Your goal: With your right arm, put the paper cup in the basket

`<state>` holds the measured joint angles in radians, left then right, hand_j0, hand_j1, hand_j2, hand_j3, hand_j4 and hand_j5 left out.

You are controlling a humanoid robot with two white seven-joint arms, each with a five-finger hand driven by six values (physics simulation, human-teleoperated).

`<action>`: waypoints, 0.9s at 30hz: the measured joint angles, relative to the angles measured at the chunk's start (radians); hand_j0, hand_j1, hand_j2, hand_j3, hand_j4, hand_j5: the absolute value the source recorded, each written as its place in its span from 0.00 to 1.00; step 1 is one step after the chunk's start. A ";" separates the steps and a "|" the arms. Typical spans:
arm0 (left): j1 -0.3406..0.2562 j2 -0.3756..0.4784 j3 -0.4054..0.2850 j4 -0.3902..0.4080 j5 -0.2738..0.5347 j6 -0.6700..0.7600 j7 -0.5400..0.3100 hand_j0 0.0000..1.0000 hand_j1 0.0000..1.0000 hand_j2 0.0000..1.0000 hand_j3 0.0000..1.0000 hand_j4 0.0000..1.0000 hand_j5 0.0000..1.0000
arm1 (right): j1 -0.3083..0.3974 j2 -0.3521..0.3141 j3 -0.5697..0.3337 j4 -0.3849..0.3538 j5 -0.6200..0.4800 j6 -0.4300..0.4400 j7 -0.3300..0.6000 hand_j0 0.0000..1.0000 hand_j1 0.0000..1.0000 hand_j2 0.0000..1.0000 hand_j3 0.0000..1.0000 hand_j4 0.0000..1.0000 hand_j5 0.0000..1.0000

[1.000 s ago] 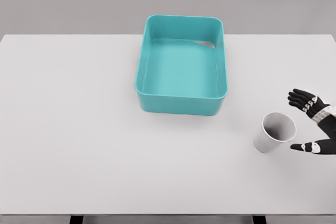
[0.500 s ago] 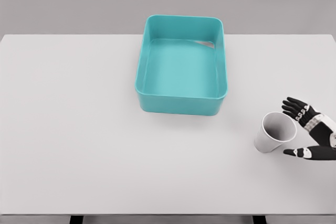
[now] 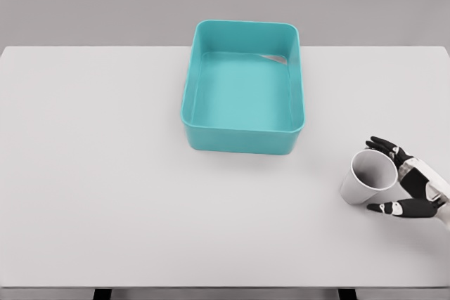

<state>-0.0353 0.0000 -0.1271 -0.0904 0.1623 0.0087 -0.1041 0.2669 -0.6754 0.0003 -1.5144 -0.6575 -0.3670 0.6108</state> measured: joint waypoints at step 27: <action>0.000 0.000 0.000 0.000 0.000 0.000 0.000 1.00 1.00 1.00 1.00 1.00 1.00 | -0.052 0.044 0.035 0.032 0.023 0.015 0.000 1.00 1.00 1.00 1.00 1.00 1.00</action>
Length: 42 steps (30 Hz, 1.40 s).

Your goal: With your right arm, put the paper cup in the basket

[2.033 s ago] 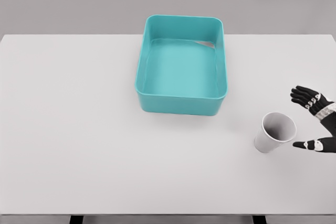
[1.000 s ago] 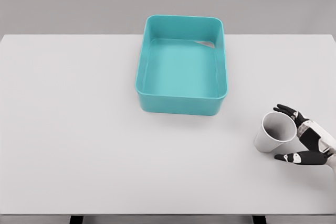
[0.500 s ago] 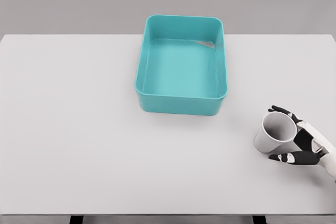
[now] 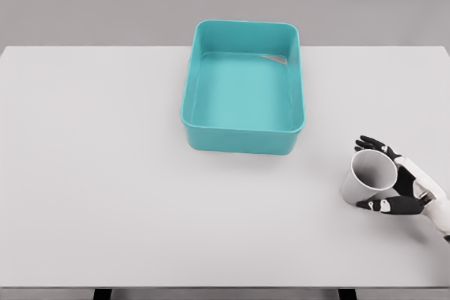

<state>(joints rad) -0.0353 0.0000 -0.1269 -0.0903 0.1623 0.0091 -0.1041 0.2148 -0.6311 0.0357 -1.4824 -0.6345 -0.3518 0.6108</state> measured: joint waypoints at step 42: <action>0.000 0.000 0.000 0.000 0.000 0.000 0.000 1.00 1.00 1.00 1.00 1.00 1.00 | -0.212 0.019 0.009 -0.007 0.035 0.096 0.000 0.57 0.57 0.57 0.57 0.57 0.57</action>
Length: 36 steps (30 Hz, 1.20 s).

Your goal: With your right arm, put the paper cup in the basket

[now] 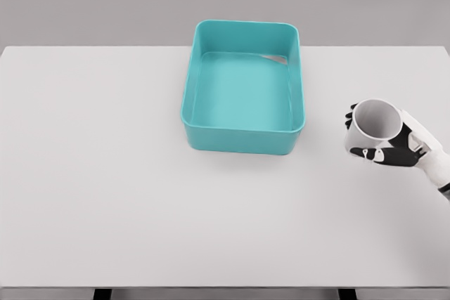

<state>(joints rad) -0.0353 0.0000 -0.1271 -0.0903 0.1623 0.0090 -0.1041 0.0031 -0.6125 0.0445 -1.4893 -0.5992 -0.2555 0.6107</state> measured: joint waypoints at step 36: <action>0.000 0.000 0.000 0.000 0.000 0.000 0.000 1.00 1.00 1.00 1.00 1.00 1.00 | -0.430 0.214 0.017 0.151 0.192 0.168 0.000 0.57 0.57 0.57 0.57 0.57 0.57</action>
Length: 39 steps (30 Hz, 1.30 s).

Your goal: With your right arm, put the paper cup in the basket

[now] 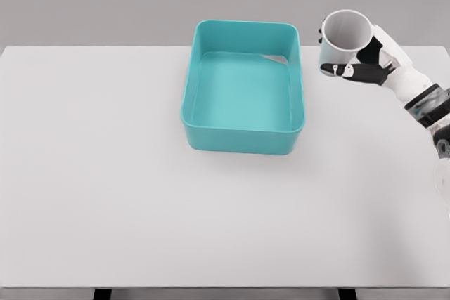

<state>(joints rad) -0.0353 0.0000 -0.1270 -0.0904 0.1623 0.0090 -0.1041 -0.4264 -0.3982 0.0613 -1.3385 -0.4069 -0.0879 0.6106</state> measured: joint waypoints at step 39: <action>0.000 0.000 0.000 0.000 0.000 0.000 0.000 1.00 1.00 1.00 1.00 1.00 1.00 | -0.225 0.164 0.163 0.080 0.460 0.005 0.000 0.57 0.57 0.57 0.57 0.57 0.57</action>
<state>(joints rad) -0.0353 0.0000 -0.1269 -0.0904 0.1623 0.0090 -0.1041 -0.6519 -0.2346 0.2244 -1.2589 0.0526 -0.0827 0.6108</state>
